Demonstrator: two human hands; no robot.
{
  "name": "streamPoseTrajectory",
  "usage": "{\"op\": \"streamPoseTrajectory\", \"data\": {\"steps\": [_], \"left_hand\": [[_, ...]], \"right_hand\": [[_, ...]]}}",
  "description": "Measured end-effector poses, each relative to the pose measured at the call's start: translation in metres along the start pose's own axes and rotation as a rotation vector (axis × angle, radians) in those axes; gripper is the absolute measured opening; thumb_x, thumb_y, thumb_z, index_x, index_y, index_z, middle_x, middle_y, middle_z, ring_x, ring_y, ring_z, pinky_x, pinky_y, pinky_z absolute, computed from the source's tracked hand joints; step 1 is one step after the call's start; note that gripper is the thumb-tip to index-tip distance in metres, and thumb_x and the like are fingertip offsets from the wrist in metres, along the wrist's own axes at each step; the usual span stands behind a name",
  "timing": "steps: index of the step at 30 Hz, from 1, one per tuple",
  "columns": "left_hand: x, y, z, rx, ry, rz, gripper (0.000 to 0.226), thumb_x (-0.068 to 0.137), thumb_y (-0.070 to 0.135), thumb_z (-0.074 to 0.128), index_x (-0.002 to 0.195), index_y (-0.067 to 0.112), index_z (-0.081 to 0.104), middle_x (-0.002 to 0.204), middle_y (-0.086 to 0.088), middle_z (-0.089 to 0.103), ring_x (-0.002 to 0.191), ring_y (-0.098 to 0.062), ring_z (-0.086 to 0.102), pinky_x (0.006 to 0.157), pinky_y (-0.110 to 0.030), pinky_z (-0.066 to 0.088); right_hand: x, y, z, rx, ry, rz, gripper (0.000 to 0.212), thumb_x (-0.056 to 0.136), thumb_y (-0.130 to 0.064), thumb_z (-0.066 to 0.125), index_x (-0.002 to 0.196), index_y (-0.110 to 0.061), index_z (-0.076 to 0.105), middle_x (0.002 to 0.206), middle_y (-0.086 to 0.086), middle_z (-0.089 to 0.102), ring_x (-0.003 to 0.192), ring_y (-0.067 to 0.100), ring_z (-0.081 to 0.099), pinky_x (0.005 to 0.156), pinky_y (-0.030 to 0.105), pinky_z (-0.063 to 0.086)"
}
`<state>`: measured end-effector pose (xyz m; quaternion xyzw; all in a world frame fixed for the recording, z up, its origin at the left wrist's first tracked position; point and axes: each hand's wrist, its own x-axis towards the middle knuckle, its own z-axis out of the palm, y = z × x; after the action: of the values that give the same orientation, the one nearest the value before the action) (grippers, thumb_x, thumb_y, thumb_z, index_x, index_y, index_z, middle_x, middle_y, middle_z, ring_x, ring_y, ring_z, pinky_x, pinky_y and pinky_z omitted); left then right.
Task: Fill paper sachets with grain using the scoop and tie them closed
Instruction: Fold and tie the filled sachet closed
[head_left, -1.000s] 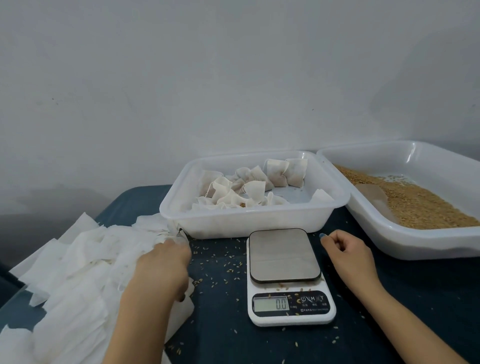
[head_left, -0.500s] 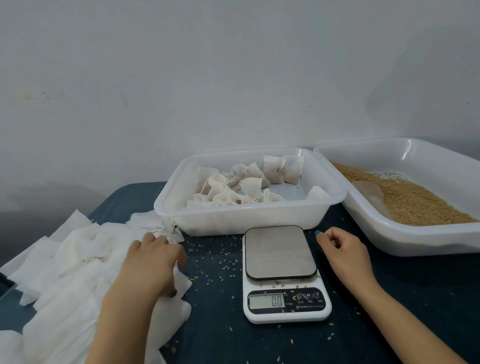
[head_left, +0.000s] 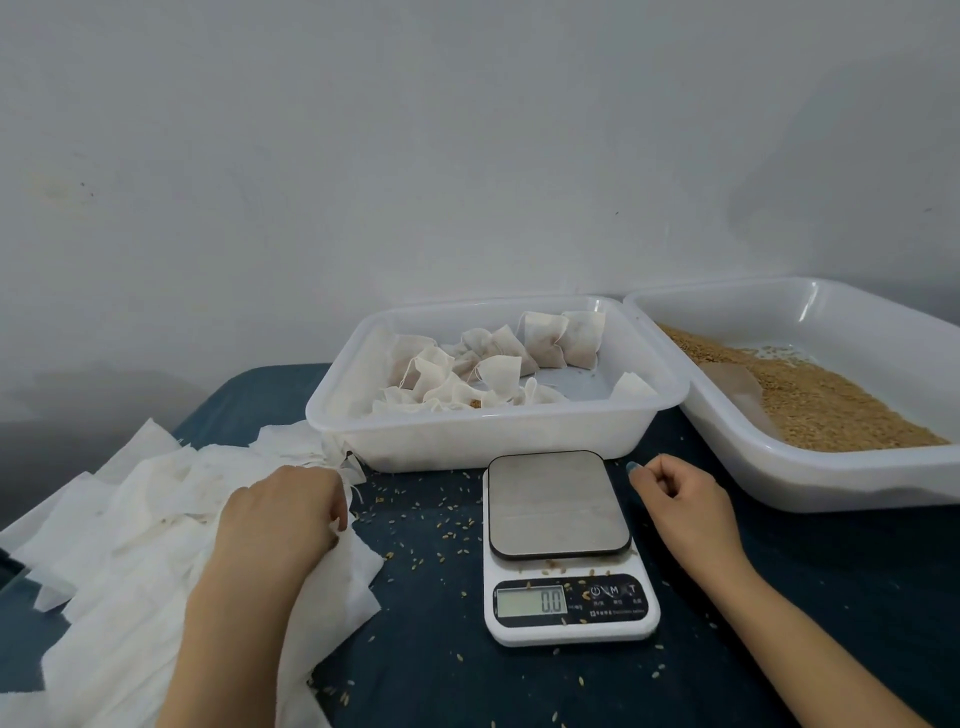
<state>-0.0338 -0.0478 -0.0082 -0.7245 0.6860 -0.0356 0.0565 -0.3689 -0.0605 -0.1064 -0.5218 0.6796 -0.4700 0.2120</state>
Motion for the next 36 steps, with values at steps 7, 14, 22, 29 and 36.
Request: {"op": "streamPoseTrajectory", "data": {"steps": [7,14,22,29,36], "left_hand": [[0.0,0.009,-0.008,-0.142,0.233,-0.021,0.005,0.095,0.023,0.057,0.091,0.025,0.055,0.097,0.006,0.061,0.089,-0.017,0.056,0.074,-0.03,0.048],[-0.003,0.019,-0.021,-0.754,0.428,0.106,0.01,0.093,0.022,0.065,0.092,0.028,0.057,0.082,0.014,0.062,0.079,-0.003,0.058,0.064,-0.024,0.041],[0.004,0.001,-0.008,-0.387,0.252,-0.136,0.008,0.092,0.032,0.065,0.094,0.035,0.057,0.099,0.009,0.064,0.089,-0.016,0.06,0.067,-0.029,0.042],[0.006,-0.002,-0.001,-0.089,0.173,-0.205,0.014,0.093,0.034,0.053,0.1,0.035,0.065,0.089,0.011,0.055,0.084,-0.014,0.05,0.055,-0.025,0.029],[0.008,0.006,-0.006,-0.538,0.375,-0.011,0.017,0.092,0.044,0.055,0.082,0.03,0.059,0.09,0.011,0.06,0.086,-0.011,0.053,0.059,-0.028,0.036]], "right_hand": [[0.0,-0.001,0.001,-0.006,0.001,-0.007,0.035,0.092,-0.03,0.061,0.062,-0.015,0.054,0.05,-0.006,0.047,0.054,0.014,0.044,0.057,0.034,0.039],[-0.002,-0.005,0.0,0.075,-0.011,-0.081,0.034,0.092,-0.027,0.062,0.062,-0.017,0.053,0.051,-0.008,0.048,0.049,0.005,0.04,0.055,0.032,0.035],[-0.003,-0.006,0.0,0.068,-0.019,-0.088,0.032,0.091,-0.027,0.062,0.063,-0.016,0.054,0.053,-0.007,0.05,0.051,0.005,0.042,0.056,0.032,0.037],[-0.003,-0.006,0.001,0.065,-0.019,-0.092,0.032,0.091,-0.027,0.062,0.062,-0.015,0.054,0.053,-0.008,0.05,0.051,0.004,0.043,0.056,0.032,0.037],[-0.002,-0.006,-0.001,0.087,-0.014,-0.108,0.033,0.092,-0.026,0.063,0.063,-0.013,0.053,0.051,-0.008,0.047,0.05,0.004,0.042,0.054,0.031,0.035]]}}
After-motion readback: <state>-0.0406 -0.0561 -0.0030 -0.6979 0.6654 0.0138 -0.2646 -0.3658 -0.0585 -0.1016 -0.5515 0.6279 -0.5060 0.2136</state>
